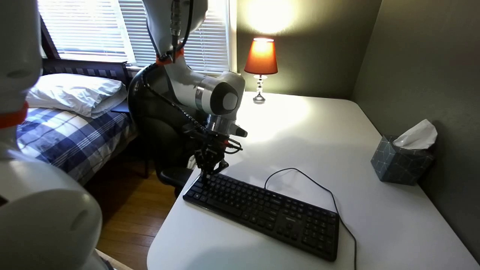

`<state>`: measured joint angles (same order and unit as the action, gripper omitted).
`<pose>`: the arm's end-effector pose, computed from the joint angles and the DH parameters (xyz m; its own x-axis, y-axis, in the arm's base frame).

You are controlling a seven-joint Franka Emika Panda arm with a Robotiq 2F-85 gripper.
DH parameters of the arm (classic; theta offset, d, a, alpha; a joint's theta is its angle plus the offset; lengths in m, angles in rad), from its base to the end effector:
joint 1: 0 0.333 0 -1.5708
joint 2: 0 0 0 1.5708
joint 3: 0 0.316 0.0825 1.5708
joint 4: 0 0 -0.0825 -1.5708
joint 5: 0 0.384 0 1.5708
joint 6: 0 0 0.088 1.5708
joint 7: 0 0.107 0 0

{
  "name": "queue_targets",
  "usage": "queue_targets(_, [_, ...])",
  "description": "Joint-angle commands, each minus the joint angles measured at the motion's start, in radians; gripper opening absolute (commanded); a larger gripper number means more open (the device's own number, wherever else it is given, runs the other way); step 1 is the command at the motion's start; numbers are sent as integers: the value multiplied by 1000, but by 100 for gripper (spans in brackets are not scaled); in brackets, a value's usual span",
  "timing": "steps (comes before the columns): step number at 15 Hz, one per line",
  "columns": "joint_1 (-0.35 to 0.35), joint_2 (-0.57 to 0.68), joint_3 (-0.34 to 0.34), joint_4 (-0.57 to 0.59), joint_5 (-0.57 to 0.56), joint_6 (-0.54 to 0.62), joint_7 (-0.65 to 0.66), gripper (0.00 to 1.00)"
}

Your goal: Press one key on the black keyboard.

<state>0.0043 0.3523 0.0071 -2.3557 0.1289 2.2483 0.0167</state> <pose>0.4542 0.0091 0.1525 0.8904 -0.0863 -0.4469 -0.1207 -0.9915 -0.0490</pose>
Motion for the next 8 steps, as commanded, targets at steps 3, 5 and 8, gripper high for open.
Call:
queue_targets(3, [-14, -26, 3, -30, 17, 6, -5, 0])
queue_targets(5, [-17, -30, 4, -33, 21, 15, -10, 0])
queue_targets(8, [-19, -30, 5, -29, 19, 13, -11, 0])
